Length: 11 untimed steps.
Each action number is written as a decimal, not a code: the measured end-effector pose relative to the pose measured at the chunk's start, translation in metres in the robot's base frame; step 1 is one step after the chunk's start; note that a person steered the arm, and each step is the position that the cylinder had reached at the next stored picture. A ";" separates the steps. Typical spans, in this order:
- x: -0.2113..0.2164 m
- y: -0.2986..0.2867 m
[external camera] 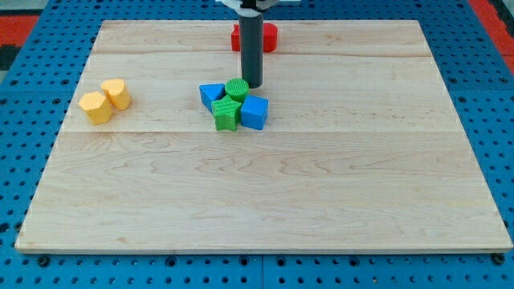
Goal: Move the green circle into the green star
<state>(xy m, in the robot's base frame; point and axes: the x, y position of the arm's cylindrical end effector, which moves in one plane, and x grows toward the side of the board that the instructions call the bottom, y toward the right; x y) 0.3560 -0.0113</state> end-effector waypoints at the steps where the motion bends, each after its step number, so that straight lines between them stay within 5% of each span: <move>1: 0.000 0.026; 4: 0.005 -0.034; 7: -0.045 -0.049; 11: -0.045 -0.048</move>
<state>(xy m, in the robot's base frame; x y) 0.3108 -0.0589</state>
